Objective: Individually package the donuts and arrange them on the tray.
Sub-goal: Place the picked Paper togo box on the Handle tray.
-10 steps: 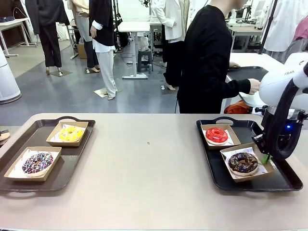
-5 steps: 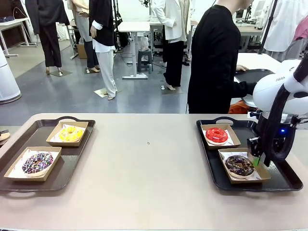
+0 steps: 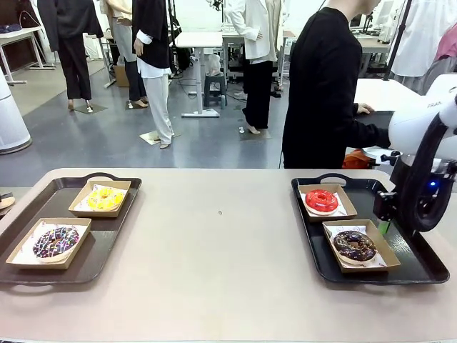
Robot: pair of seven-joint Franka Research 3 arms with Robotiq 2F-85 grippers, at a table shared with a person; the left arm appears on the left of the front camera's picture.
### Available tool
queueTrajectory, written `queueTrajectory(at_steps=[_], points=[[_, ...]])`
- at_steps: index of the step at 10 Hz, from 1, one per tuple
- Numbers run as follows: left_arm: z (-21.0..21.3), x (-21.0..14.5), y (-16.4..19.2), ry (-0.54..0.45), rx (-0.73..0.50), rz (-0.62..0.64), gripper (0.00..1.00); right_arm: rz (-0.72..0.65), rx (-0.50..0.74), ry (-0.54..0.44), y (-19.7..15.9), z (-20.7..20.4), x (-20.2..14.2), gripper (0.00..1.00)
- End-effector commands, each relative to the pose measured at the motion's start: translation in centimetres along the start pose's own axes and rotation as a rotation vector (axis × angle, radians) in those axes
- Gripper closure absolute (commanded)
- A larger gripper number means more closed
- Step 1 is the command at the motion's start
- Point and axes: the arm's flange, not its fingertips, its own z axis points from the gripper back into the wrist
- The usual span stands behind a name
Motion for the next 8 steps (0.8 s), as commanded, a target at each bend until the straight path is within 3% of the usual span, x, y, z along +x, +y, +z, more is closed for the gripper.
queueTrajectory(at_steps=[1,2,4,5,6,8], points=[[0.2,-0.2,-0.1,-0.006,0.009,0.007,0.0,0.064,0.051,-0.005,-1.1,0.9,-1.6,0.05],[0.2,-0.2,-0.1,-0.006,0.009,0.007,0.0,0.092,0.084,-0.013,-1.5,1.4,-2.3,0.0],[0.2,-0.2,-0.1,-0.006,0.009,0.007,0.0,0.186,0.207,-0.039,-3.0,2.8,-3.9,0.0],[0.2,-0.2,-0.1,-0.006,0.009,0.007,0.0,0.273,0.346,-0.061,-4.6,3.7,-4.3,0.0],[0.2,-0.2,-0.1,-0.006,0.009,0.007,0.0,0.298,0.529,-0.072,-7.1,4.8,-4.2,0.0],[0.2,-0.2,-0.1,-0.006,0.009,0.007,0.0,0.293,0.771,-0.154,-12.3,6.7,-5.4,0.0]])
